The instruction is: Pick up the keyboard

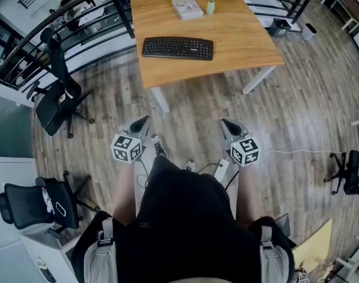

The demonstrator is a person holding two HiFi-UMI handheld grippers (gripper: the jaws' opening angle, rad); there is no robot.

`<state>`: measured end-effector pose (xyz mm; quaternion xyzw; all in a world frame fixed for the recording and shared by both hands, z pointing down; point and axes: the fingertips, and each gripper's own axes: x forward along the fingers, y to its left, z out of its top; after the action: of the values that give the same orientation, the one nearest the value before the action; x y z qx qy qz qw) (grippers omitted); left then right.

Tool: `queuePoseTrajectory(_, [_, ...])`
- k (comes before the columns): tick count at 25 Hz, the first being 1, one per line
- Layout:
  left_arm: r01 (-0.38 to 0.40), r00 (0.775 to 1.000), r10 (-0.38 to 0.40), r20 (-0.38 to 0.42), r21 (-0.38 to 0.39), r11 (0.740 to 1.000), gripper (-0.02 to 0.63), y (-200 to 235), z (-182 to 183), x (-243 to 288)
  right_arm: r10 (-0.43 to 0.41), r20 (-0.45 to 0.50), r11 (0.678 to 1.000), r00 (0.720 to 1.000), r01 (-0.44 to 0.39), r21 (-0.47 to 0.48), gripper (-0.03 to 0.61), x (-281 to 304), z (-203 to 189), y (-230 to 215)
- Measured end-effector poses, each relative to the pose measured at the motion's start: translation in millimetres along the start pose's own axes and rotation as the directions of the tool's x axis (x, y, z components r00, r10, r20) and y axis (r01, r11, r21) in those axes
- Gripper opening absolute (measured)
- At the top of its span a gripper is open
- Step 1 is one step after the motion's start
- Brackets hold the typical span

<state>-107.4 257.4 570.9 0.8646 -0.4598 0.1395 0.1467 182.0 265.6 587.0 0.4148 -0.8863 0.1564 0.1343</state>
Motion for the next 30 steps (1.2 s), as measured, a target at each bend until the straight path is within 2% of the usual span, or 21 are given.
queuePoseTrajectory(12, [-0.002, 1.000, 0.002, -0.004, 0.004, 1.000, 0.011, 0, 1, -5, 0.030, -0.007, 0.999, 1.000, -0.031, -0.019, 0.003, 8, -2, 13])
queuePoseTrajectory(19, [0.010, 1.000, -0.009, -0.012, 0.021, 1.000, 0.011, -4, 3, -4, 0.018, 0.020, 1.000, 1.000, -0.018, -0.015, 0.003, 8, 4, 13])
queuePoseTrajectory(30, [0.010, 1.000, -0.009, -0.009, 0.008, 1.000, 0.011, 9, 5, -4, 0.014, 0.004, 1.000, 1.000, -0.014, -0.010, 0.003, 21, 4, 14])
